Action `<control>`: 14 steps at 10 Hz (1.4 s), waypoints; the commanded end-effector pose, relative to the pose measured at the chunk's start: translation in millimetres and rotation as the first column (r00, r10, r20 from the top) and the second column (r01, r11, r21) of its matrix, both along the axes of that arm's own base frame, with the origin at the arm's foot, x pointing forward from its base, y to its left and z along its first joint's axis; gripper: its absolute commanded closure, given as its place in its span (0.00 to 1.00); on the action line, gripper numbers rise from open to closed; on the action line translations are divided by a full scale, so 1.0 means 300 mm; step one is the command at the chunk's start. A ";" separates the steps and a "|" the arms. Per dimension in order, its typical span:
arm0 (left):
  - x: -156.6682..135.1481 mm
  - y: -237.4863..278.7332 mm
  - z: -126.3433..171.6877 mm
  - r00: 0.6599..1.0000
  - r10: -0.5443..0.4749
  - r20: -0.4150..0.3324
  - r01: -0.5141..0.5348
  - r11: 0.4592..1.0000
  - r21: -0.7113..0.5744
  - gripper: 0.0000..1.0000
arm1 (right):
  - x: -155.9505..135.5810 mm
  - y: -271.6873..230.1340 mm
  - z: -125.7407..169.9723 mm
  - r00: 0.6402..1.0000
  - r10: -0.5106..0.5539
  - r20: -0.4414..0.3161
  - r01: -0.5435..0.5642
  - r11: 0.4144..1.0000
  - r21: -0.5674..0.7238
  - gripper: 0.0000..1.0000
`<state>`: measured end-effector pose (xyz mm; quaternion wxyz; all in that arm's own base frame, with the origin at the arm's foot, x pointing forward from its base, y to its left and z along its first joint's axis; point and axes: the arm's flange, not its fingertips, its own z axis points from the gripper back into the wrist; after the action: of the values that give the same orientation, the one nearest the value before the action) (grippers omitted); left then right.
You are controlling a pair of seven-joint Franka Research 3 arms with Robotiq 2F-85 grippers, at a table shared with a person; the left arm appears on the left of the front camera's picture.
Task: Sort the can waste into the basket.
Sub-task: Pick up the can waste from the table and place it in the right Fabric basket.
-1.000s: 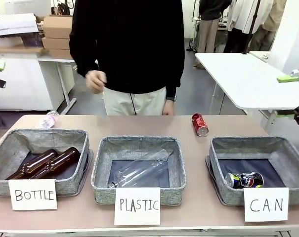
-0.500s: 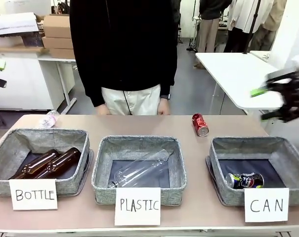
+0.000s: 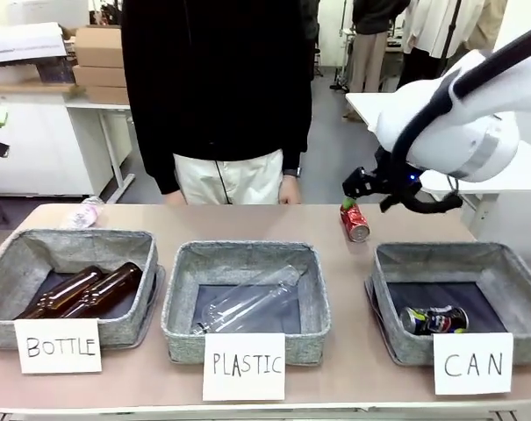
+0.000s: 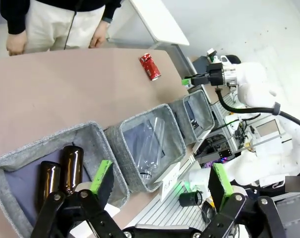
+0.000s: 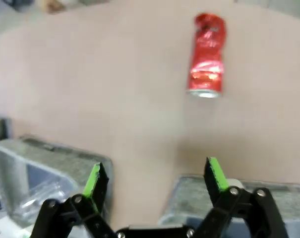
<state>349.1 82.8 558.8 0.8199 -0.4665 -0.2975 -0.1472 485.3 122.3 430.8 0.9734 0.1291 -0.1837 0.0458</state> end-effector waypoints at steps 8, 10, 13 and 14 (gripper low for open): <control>-0.007 0.001 0.011 1.000 -0.006 -0.005 0.006 1.000 0.001 0.00 | 0.440 0.060 -0.189 0.993 0.107 -0.058 -0.118 0.957 -0.265 0.00; -0.007 0.001 0.011 1.000 -0.006 -0.005 0.006 1.000 0.001 0.00 | 0.524 0.084 -0.301 0.990 0.063 -0.130 -0.098 0.954 -0.283 0.00; -0.007 0.001 0.011 1.000 -0.006 -0.005 0.006 1.000 0.001 0.00 | 0.557 0.092 -0.383 0.979 0.032 -0.203 -0.092 0.951 -0.294 0.00; -0.007 0.001 0.011 1.000 -0.006 -0.005 0.006 1.000 0.001 0.00 | 0.559 0.093 -0.392 0.978 0.017 -0.209 -0.082 0.948 -0.308 0.00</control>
<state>349.0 82.9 559.1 0.8199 -0.4663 -0.2976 -0.1473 645.8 148.0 306.5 0.9922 0.0055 -0.0717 0.1023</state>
